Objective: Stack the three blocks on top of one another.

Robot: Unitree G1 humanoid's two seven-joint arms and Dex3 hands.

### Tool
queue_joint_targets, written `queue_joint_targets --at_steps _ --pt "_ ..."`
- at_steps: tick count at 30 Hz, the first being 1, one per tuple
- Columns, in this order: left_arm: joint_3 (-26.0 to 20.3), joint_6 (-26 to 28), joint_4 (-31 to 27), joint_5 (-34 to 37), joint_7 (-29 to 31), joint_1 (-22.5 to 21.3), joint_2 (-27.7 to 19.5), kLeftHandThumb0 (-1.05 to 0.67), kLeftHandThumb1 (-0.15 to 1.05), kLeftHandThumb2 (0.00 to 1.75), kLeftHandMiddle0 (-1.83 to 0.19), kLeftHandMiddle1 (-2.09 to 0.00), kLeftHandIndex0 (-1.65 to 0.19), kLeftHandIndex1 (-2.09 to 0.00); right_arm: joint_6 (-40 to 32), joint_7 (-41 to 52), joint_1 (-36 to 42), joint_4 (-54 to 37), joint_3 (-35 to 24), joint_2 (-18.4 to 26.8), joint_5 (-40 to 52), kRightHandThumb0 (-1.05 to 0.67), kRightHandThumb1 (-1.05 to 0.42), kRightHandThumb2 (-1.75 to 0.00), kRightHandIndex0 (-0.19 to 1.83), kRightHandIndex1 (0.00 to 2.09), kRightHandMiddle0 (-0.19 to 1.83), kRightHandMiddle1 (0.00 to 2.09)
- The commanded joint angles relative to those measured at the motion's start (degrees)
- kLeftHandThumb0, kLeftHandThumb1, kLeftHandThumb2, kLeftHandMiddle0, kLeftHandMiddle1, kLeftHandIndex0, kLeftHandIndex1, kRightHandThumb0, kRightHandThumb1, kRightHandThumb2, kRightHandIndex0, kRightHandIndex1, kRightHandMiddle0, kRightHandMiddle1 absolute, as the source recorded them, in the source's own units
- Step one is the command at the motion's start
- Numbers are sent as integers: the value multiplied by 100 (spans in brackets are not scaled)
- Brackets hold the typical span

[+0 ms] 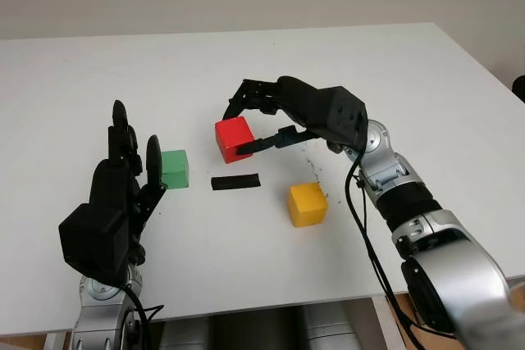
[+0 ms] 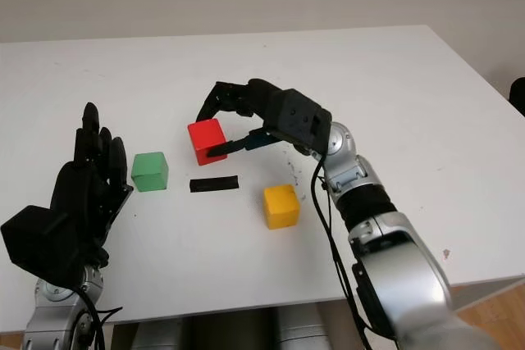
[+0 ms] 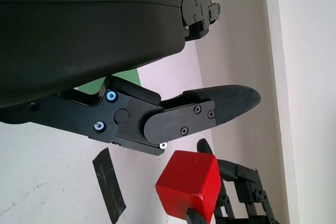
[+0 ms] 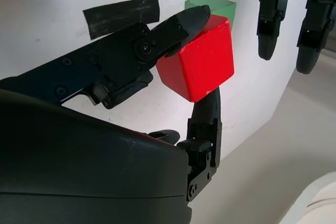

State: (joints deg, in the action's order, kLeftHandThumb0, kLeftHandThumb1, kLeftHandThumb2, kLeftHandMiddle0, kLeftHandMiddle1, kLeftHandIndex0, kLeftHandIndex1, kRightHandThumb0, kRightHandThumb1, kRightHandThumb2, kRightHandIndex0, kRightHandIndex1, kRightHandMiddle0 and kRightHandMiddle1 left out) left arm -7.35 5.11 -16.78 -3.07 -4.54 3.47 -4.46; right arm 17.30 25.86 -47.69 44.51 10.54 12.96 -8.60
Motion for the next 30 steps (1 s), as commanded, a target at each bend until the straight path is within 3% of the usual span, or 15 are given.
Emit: queue_joint_targets --at_steps 1,10,30 --pt "-20 -35 -38 -4 -28 27 27 -69 105 64 12 -6 13 -6 -134 -65 131 -219 -88 -49 82 -55 -90 -5 33 4 47 157" --pt "-32 20 -85 45 19 39 15 -68 105 64 12 -5 14 -5 -202 -279 509 -377 -26 -152 -18 -54 -91 -6 32 4 44 160" --pt "-21 -21 -44 16 -21 22 40 -67 105 64 12 -5 14 -5 278 -695 355 375 68 -194 -306 -52 -91 -5 30 4 44 158"
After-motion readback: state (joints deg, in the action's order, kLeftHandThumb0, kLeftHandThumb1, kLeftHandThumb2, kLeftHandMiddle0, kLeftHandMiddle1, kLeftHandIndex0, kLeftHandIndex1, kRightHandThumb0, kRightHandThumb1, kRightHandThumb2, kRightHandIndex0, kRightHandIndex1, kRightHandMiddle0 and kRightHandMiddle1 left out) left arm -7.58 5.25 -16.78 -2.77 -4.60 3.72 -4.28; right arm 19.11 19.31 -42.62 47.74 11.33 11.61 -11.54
